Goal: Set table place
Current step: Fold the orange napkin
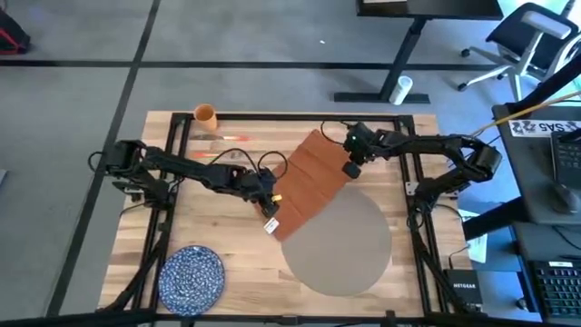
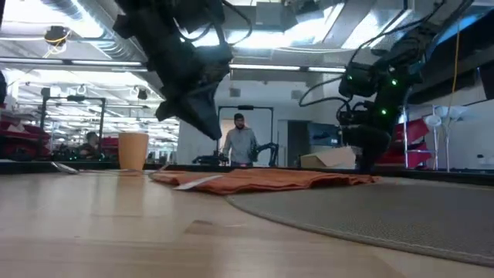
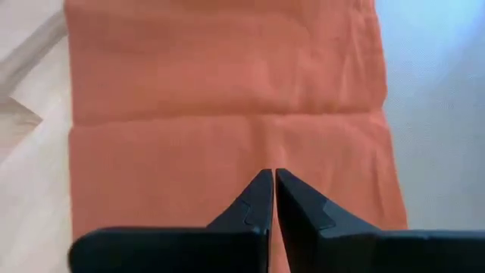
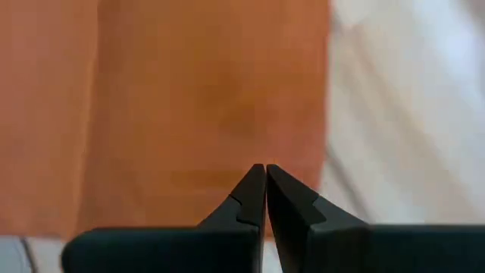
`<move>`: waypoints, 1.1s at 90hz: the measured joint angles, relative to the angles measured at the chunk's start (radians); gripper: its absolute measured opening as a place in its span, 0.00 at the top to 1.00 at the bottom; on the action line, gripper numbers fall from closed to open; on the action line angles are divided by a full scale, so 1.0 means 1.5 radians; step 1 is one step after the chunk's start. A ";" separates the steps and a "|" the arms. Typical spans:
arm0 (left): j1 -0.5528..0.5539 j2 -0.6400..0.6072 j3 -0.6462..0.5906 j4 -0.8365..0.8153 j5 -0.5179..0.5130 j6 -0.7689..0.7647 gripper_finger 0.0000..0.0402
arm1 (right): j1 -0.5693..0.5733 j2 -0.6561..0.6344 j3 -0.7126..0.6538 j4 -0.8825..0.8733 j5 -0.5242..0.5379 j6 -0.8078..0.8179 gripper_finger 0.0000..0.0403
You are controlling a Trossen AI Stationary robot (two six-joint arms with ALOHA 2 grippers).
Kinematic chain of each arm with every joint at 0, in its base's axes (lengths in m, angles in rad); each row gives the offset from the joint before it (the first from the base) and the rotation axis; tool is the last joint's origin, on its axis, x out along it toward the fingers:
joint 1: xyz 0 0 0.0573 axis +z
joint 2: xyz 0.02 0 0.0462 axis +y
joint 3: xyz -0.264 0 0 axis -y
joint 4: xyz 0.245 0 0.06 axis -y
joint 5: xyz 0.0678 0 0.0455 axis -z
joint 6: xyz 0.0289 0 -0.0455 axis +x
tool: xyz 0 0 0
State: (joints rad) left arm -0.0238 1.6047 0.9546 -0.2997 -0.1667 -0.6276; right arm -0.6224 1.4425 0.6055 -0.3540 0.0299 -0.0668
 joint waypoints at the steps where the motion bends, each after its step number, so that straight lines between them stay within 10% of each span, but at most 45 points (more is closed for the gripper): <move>1: 0.000 0.000 0.000 0.000 -0.001 0.000 1.00 | 0.000 0.000 -0.004 0.001 -0.001 0.003 1.00; 99: 0.032 -0.004 -0.204 0.129 -0.022 -0.083 1.00 | 0.001 -0.084 -0.052 -0.127 -0.146 0.096 1.00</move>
State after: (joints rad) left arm 0.0234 1.5992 0.6484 -0.1060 -0.2002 -0.7524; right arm -0.6202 1.3170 0.5274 -0.5439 -0.1898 0.0766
